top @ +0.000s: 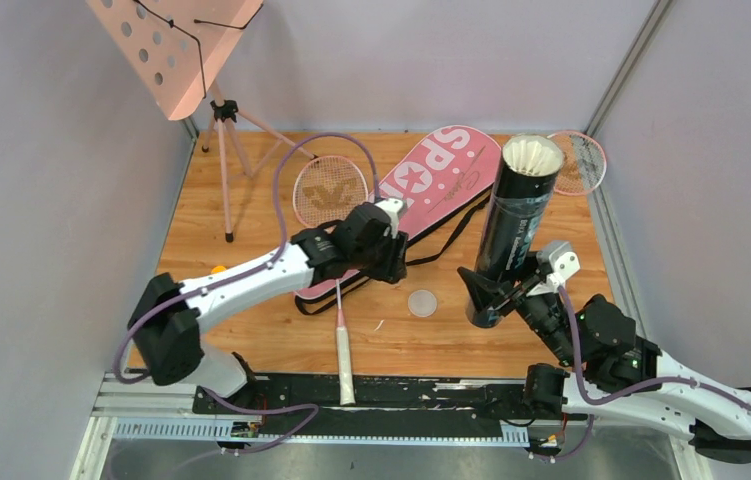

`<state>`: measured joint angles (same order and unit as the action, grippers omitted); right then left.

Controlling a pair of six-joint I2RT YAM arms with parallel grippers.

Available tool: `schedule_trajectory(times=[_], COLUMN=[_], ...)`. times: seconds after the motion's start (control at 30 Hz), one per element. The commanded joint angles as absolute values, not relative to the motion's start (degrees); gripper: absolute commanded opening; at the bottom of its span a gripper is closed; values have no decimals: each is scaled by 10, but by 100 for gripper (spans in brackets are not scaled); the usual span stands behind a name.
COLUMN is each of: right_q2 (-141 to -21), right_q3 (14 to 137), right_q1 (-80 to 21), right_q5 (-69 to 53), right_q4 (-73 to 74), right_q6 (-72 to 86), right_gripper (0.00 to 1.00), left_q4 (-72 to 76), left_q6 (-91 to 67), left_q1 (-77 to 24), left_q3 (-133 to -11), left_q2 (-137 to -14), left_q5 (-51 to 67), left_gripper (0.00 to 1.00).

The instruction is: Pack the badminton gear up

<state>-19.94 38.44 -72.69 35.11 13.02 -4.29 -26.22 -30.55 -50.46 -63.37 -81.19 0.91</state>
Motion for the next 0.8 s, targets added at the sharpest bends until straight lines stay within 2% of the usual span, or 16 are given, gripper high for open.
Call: schedule_trajectory(times=[0.0, 0.33, 0.77], right_q2=[-192, -181, -168], right_q3=[417, 439, 449], right_q1=[-729, -729, -729], right_q5=[359, 369, 386], right_q4=[128, 150, 168], right_q6=[-19, 25, 52], right_gripper=[16, 15, 14], left_q4=[-218, -167, -140], left_q6=[-321, -330, -343], left_q1=[-533, -558, -568], left_q3=[-681, -664, -664], left_q2=[-879, -953, -1037], left_q5=[-42, -37, -28], left_gripper=[53, 52, 41])
